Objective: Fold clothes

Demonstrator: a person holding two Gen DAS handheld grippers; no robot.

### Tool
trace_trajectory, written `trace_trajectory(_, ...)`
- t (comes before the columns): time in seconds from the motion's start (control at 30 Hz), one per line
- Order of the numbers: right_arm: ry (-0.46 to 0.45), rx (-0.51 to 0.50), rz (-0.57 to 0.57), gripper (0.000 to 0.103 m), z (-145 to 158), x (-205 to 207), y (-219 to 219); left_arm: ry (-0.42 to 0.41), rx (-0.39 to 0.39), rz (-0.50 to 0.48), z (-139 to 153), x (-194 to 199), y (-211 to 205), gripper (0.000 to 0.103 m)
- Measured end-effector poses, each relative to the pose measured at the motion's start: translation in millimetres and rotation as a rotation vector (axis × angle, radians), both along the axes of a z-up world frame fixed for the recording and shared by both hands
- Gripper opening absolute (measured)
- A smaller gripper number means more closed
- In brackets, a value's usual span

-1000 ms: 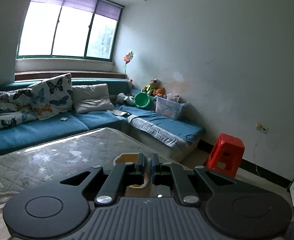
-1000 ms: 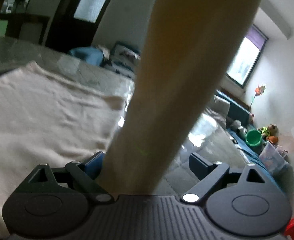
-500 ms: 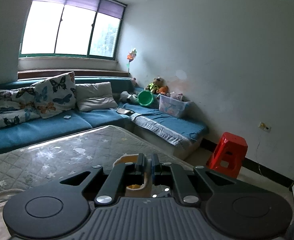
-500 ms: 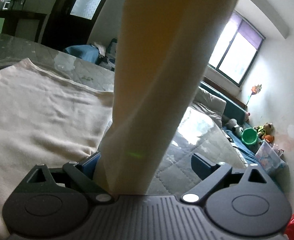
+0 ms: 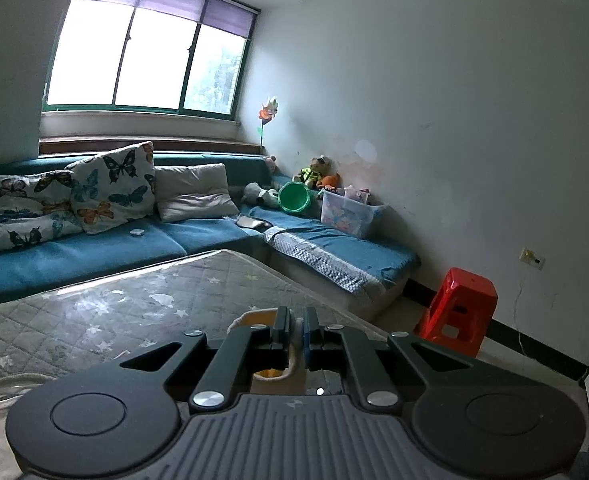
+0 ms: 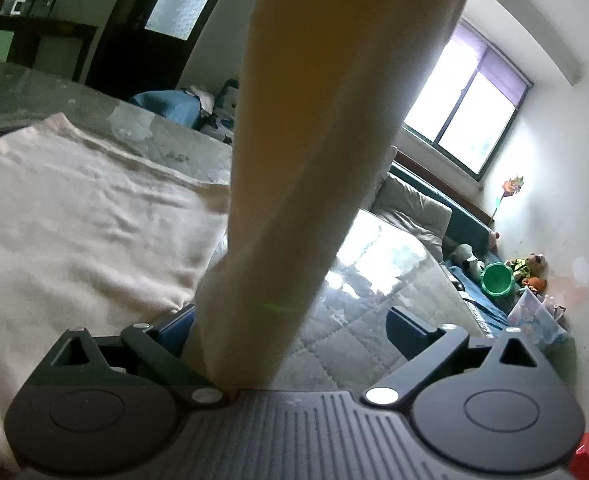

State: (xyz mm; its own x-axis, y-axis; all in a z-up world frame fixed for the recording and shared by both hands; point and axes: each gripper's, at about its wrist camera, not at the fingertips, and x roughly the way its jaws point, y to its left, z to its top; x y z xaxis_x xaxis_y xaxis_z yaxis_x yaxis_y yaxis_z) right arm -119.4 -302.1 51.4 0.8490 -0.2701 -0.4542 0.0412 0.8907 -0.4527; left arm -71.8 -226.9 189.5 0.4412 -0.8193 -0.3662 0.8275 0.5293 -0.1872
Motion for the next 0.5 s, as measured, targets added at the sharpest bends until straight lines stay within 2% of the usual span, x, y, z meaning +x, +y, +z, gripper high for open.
trace_trajectory(0.23, -0.028, -0.014, 0.023, 0.101, 5, -10, 4, -0.002, 0.003, 0.014, -1, 1, 2, 0.007)
trace_trajectory(0.5, -0.010, -0.024, 0.037, 0.101, 4, -18, 1, -0.007, 0.001, 0.031, -1, 3, 6, 0.007)
